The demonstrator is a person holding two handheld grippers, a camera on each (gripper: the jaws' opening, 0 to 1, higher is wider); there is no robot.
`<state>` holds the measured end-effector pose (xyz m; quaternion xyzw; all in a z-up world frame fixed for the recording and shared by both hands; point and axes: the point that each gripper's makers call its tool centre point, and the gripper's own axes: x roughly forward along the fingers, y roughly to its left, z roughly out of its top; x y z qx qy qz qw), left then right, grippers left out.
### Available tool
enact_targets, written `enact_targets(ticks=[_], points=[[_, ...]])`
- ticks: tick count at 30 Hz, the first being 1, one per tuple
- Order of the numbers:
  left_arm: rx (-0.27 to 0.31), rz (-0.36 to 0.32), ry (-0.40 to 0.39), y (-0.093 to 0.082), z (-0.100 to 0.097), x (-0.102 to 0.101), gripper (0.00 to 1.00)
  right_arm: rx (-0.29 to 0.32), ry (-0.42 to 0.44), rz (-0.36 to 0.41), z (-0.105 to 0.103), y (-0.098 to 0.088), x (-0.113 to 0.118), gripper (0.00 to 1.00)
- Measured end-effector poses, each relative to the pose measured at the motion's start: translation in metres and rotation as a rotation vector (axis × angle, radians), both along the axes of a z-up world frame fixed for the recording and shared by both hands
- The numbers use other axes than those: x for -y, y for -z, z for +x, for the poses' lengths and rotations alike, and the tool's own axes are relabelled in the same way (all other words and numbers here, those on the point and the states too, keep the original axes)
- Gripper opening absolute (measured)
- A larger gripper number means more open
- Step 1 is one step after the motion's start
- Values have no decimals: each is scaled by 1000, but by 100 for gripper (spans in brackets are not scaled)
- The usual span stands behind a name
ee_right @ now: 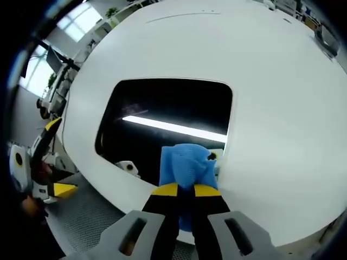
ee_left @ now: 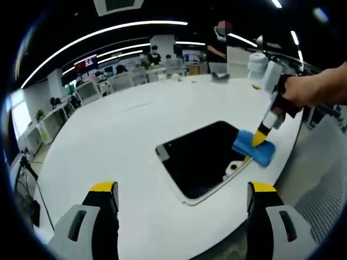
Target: Wipe the mirror surface with the cleaning cloth until all visible marks leave the cleaned area.
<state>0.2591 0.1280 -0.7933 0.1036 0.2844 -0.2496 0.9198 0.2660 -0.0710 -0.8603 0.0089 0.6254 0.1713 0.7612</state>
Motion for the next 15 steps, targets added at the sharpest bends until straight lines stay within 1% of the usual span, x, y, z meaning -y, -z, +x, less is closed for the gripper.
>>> enact_targets(ticks=[9, 15], points=[[14, 9, 6, -1, 2, -1, 99, 1, -8, -1, 3, 0, -17, 2], [5, 5, 8, 0, 0, 0, 99, 4, -19, -4, 6, 1, -31, 2]])
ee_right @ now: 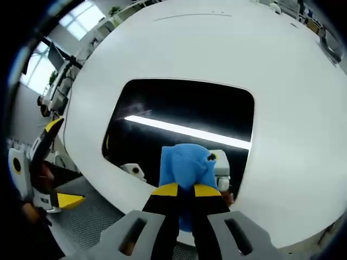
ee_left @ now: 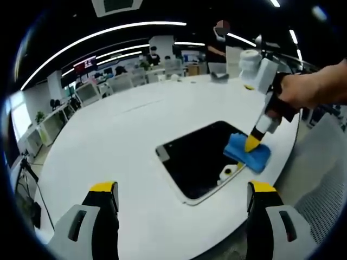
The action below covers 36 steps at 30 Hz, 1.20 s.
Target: Wipe the mirror surface with the cleaning cloth until all visible marks leave the cleaned area.
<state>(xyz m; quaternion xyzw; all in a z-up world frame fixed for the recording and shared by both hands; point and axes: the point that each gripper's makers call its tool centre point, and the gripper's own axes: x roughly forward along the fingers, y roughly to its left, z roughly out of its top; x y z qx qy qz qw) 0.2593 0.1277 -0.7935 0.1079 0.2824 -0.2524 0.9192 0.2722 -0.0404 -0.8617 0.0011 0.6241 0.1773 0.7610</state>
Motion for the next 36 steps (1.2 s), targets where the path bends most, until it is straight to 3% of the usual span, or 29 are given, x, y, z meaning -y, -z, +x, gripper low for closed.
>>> enact_targets(ticks=[21, 28, 31, 36], points=[[-23, -21, 14, 2, -3, 4, 99, 6, -45, 17, 1, -2, -46, 2], [-15, -19, 13, 2, -1, 2, 99, 7, -54, 30, 0, -3, -60, 2], [18, 1, 9, -1, 3, -3, 99, 12, -61, 31, -1, -4, -68, 2], [10, 6, 14, 1, 1, -4, 99, 11, -75, 47, -1, -5, -84, 2]])
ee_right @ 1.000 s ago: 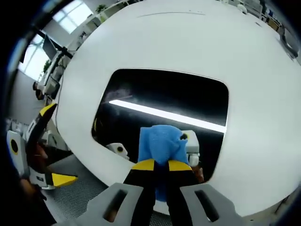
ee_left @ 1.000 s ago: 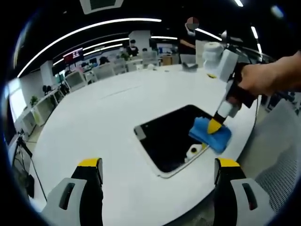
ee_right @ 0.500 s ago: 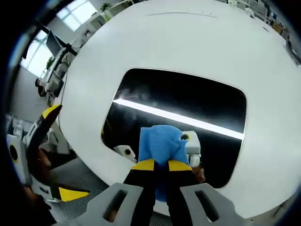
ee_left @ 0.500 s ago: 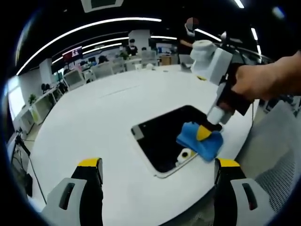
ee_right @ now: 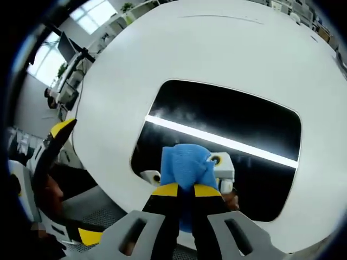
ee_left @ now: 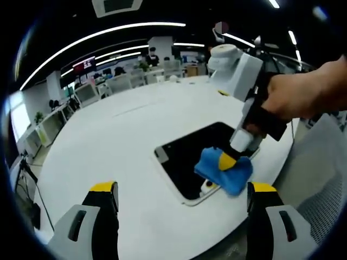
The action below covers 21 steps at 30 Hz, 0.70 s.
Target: Wipe the mirror surface with the cleaning cloth until all visible marks leave the cleaned area.
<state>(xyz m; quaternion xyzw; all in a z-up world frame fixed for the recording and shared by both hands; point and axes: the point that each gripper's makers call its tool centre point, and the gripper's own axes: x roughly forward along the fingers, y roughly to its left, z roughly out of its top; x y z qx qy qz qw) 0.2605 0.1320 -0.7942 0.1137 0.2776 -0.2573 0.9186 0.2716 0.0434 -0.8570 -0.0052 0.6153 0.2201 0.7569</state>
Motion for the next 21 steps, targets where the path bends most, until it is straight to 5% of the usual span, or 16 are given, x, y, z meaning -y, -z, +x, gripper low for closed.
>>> enact_targets(ticks=[21], points=[[-11, -54, -2, -4, -2, 6, 99, 15, -60, 6, 3, 2, -32, 2]])
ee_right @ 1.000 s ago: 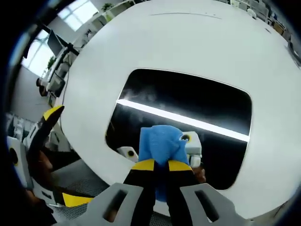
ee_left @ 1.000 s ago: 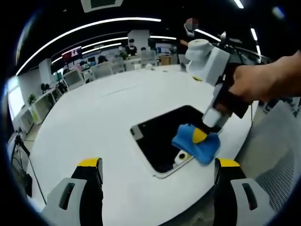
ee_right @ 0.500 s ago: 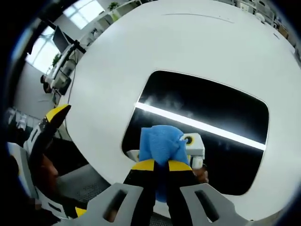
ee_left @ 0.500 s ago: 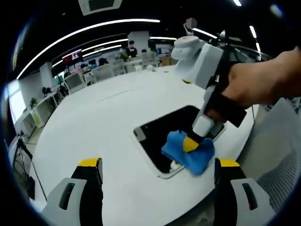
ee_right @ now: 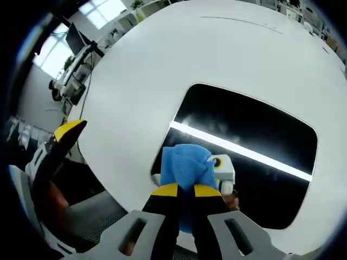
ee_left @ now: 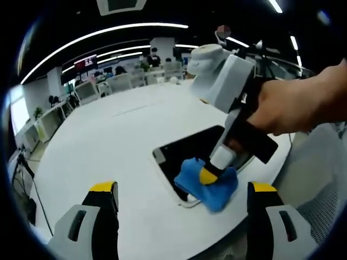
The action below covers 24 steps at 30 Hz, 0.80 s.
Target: Wipe the mirror surface with the cleaning cloth until all visible marks leave the cleaned area.
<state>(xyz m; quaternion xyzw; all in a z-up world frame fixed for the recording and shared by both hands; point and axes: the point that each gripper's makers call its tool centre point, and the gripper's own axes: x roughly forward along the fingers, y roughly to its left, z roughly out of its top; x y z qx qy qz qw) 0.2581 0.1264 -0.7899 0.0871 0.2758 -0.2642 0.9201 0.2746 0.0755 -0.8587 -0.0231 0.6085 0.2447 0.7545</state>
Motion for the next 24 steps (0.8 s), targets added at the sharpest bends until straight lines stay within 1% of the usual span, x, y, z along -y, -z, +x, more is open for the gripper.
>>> enact_targets(ticks=[6, 7, 9, 13, 14, 17, 19, 24], points=[[-5, -3, 12, 0, -2, 2, 99, 13, -30, -15, -2, -1, 0, 2], [-12, 12, 20, 3, -2, 3, 99, 20, -38, -9, -1, -1, -3, 2], [-44, 21, 43, 9, -6, 6, 99, 25, -43, -13, -2, -1, -4, 2], [-32, 15, 28, 6, -3, 4, 100, 30, -44, -7, -1, -2, -7, 2], [10, 22, 13, 0, 2, 1, 100, 35, -48, -1, -1, -2, -10, 2], [-19, 11, 9, 3, 0, 2, 100, 32, -57, 6, -2, -2, -15, 2], [-6, 14, 8, 1, 1, 1, 100, 29, -63, 5, -3, -2, -17, 2], [-5, 21, 6, 3, 2, 0, 100, 20, -77, -2, -3, -3, -16, 2]])
